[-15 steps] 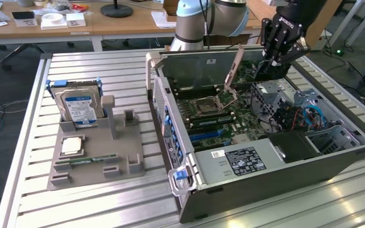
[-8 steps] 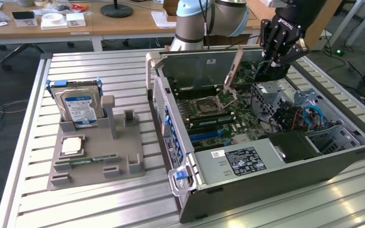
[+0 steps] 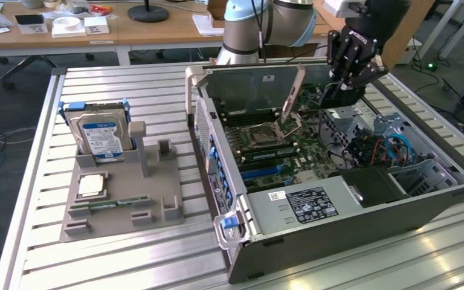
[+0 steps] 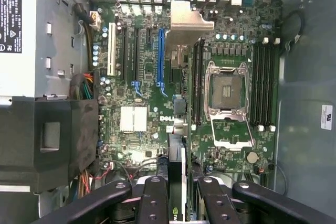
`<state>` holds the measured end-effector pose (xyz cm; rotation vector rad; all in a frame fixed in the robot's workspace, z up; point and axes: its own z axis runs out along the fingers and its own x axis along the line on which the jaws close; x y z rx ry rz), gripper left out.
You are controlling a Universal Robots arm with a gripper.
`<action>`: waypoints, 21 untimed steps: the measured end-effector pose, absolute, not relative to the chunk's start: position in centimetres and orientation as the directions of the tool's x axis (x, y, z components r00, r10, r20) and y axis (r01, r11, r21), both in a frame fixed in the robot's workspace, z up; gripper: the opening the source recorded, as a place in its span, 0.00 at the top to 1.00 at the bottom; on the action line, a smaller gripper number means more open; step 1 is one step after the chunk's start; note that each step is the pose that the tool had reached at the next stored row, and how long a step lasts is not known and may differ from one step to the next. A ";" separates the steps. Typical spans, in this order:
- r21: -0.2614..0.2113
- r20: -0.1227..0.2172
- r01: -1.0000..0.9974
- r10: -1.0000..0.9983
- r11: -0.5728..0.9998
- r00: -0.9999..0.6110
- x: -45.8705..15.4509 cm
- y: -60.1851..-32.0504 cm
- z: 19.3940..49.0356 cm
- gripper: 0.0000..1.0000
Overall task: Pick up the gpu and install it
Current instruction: 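Insert the gpu into the slot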
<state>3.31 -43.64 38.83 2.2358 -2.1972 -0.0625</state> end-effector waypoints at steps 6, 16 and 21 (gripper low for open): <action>0.029 -0.024 -0.999 -1.000 -0.018 0.017 3.1 -43.6 38.5 0.74; 0.027 -0.024 -0.999 -1.000 -0.018 0.017 3.0 -43.6 38.1 0.74; 0.024 -0.024 -1.000 -1.000 -0.018 0.017 2.8 -43.6 37.8 0.74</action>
